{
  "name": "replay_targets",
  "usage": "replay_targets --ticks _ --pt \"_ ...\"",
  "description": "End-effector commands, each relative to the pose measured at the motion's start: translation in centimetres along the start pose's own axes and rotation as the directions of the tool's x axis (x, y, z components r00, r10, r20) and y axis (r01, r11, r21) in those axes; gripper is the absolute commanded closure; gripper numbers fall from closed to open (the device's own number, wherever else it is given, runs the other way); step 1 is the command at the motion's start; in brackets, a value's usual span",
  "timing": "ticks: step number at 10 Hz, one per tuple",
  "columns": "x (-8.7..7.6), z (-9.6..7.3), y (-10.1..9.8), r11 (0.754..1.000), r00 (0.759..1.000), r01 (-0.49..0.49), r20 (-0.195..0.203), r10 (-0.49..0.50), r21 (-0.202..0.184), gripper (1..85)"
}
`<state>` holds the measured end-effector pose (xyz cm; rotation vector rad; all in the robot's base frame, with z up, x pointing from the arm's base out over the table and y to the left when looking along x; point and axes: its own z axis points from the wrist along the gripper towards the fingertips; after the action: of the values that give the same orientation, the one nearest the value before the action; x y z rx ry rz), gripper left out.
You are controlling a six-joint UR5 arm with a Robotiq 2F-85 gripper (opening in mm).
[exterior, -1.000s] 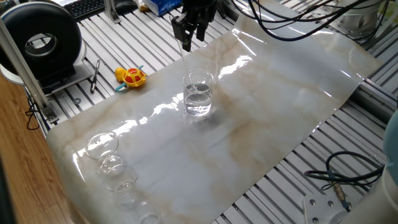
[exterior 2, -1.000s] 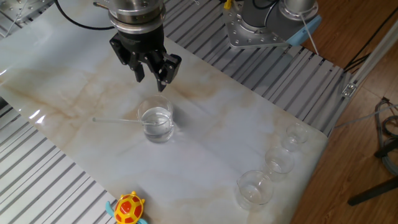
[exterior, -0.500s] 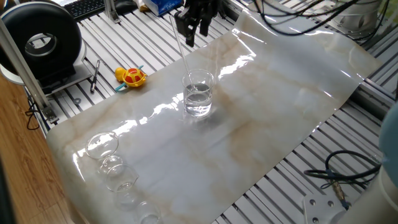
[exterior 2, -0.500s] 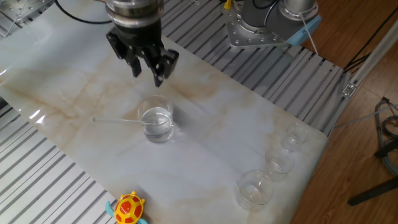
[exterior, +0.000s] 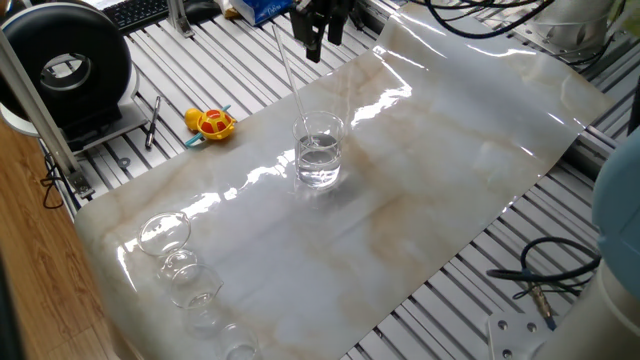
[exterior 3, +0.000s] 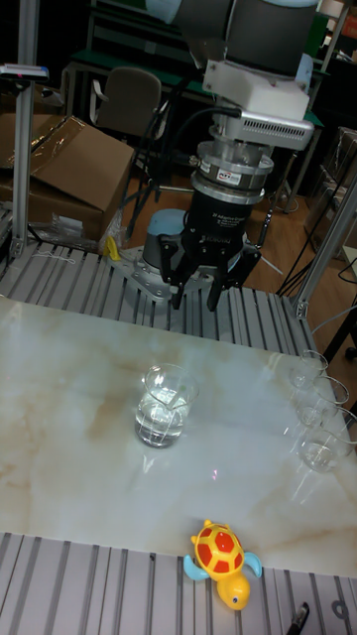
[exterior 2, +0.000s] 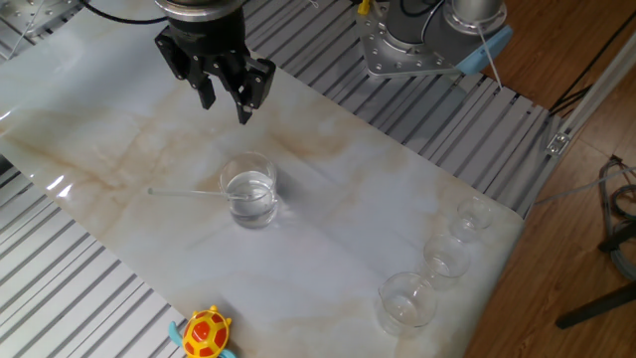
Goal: Stir the beaker with a glass rod
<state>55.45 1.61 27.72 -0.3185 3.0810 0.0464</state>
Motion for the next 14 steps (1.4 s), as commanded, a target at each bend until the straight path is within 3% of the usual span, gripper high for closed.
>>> replay_targets --ticks 1,2,4,5,6,11,12,14 --pt "-0.4 -0.4 -0.1 1.000 1.000 -0.006 0.016 0.007 -0.008 35.3" --pt "-0.9 0.6 -0.8 1.000 1.000 -0.003 0.016 0.003 0.009 35.3" --pt "-2.6 3.8 -0.8 1.000 0.999 -0.009 0.031 0.009 0.006 35.0" --pt "-2.6 3.5 -0.5 1.000 1.000 -0.005 0.027 0.005 -0.001 35.0" --pt "-2.3 3.5 0.4 0.999 1.000 -0.020 0.017 0.020 -0.036 35.0" --pt "-3.2 3.3 -1.2 0.999 0.998 -0.024 0.054 0.023 0.022 35.0" --pt "-4.4 3.0 -2.3 0.998 0.999 -0.005 0.053 0.002 0.057 34.3" --pt "-6.8 2.9 -2.3 0.999 1.000 -0.013 0.013 0.013 0.049 34.3"
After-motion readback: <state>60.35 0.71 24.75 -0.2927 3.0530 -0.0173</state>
